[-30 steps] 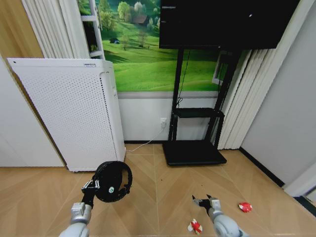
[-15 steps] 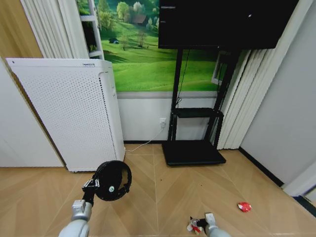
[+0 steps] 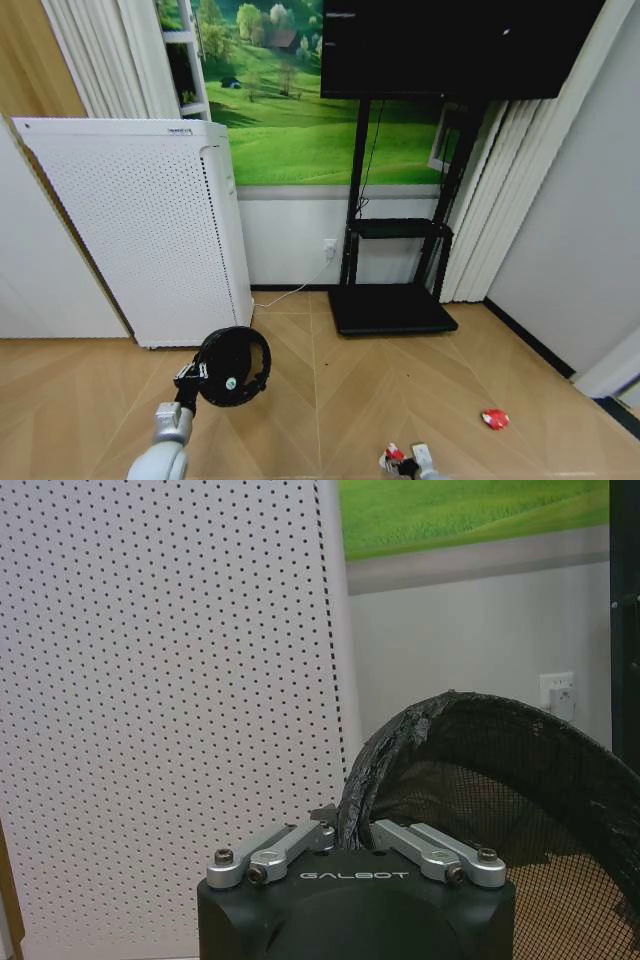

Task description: Pick up the trash bin and place the garbage on the floor into it.

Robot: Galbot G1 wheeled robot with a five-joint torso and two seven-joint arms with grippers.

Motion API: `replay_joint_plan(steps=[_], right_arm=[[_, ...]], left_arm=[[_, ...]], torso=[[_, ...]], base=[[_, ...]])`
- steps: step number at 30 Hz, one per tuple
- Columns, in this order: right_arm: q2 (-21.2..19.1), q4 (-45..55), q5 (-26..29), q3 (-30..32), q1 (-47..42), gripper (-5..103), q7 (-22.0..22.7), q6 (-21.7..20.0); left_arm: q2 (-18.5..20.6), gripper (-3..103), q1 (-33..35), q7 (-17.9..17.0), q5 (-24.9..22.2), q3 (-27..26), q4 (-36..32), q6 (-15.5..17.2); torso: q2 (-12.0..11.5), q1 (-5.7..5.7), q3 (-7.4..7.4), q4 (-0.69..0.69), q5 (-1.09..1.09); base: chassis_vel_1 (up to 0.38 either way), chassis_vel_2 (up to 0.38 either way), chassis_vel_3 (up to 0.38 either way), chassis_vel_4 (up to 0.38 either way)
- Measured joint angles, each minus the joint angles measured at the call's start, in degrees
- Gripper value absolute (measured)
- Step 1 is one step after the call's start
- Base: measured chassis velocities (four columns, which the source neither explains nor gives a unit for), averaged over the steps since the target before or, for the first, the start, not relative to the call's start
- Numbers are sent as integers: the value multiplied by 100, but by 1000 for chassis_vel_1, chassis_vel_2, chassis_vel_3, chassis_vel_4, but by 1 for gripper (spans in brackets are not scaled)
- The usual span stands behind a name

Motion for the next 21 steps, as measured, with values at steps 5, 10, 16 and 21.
replay_joint_plan(steps=[5, 10, 16, 21], right_arm=[[59, -155, -89, -11, 19, 100, -72, 49], [154, -405, -218, -11, 77, 93, -150, 111], [183, -530, -309, -17, 107, 78, -242, 180], [188, -539, -346, -17, 92, 61, -248, 205]], left_arm=[[4, 5, -21, 0, 9, 12, 59, -10], [-14, 5, -48, 2, 49, 75, 142, -22], [-21, 5, -67, 5, 70, 94, 203, -44], [-8, 5, -78, 8, 70, 94, 233, -60]], torso=[[0, 0, 0, 2, 0], [0, 0, 0, 1, 0], [0, 0, 0, 1, 0], [0, 0, 0, 1, 0]], base=[[0, 0, 0, 0], [0, 0, 0, 0], [0, 0, 0, 0], [0, 0, 0, 0]])
